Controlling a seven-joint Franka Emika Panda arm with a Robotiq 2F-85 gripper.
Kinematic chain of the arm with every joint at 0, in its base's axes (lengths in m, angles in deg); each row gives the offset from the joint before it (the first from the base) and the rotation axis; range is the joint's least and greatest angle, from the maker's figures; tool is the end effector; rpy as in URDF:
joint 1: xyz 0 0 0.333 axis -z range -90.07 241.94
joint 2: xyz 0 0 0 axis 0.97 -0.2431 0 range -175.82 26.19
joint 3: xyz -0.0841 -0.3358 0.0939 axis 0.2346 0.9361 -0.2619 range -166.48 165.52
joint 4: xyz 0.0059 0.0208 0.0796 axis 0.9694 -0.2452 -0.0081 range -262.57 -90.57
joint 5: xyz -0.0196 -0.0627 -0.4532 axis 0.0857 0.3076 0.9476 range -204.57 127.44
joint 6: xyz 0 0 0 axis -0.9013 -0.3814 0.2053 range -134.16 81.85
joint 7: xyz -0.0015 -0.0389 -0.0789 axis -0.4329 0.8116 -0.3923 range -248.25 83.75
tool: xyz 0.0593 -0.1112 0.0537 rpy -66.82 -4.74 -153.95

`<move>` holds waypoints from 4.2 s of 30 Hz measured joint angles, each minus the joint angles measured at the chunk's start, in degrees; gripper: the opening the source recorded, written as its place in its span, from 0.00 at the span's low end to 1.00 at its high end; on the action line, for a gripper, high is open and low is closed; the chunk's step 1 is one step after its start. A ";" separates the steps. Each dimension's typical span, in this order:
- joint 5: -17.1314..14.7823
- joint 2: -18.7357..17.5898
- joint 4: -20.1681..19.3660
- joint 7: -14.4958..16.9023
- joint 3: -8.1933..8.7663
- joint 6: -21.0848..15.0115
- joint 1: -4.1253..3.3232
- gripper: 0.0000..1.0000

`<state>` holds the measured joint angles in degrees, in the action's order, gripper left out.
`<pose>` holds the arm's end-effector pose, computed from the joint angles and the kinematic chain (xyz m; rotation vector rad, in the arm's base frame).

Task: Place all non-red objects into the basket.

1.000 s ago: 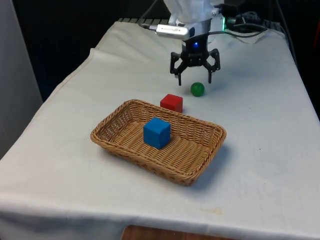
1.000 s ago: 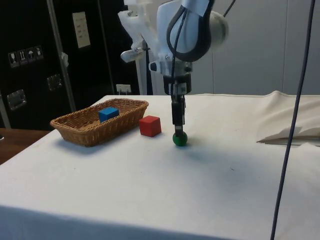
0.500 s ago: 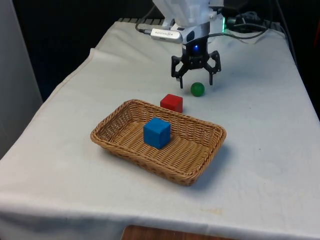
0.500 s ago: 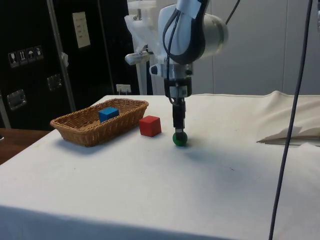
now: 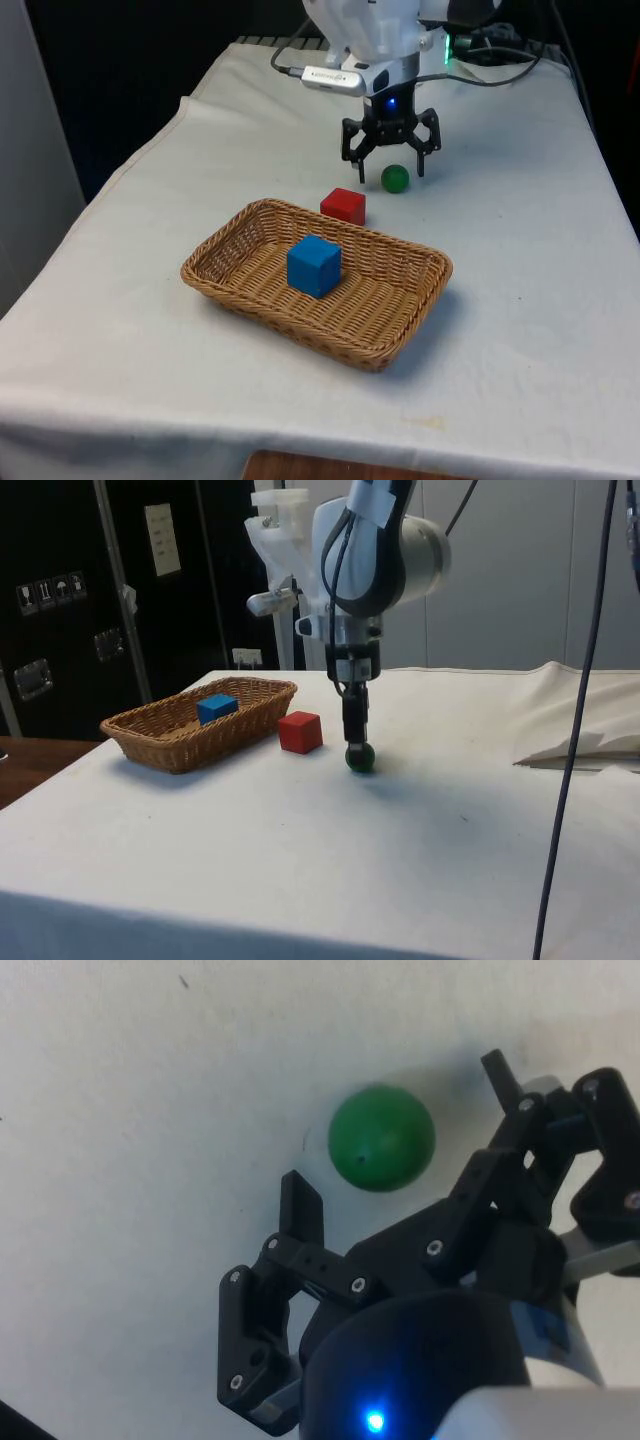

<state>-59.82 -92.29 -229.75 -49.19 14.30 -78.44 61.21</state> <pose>0.4983 -0.0237 0.1192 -3.0688 -0.3690 -0.0211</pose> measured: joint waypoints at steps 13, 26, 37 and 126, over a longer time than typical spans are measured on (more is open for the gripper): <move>0.00 -0.80 0.06 0.00 -0.11 -0.46 -0.06 0.97; 0.00 -0.86 0.06 0.00 -0.11 -0.46 -0.06 0.00; 0.17 1.60 0.23 0.00 0.29 1.03 -0.06 0.00; -4.07 -9.40 39.36 -1.38 1.78 24.47 0.06 0.00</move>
<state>-63.89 -101.69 -190.39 -50.57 16.08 -53.97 61.26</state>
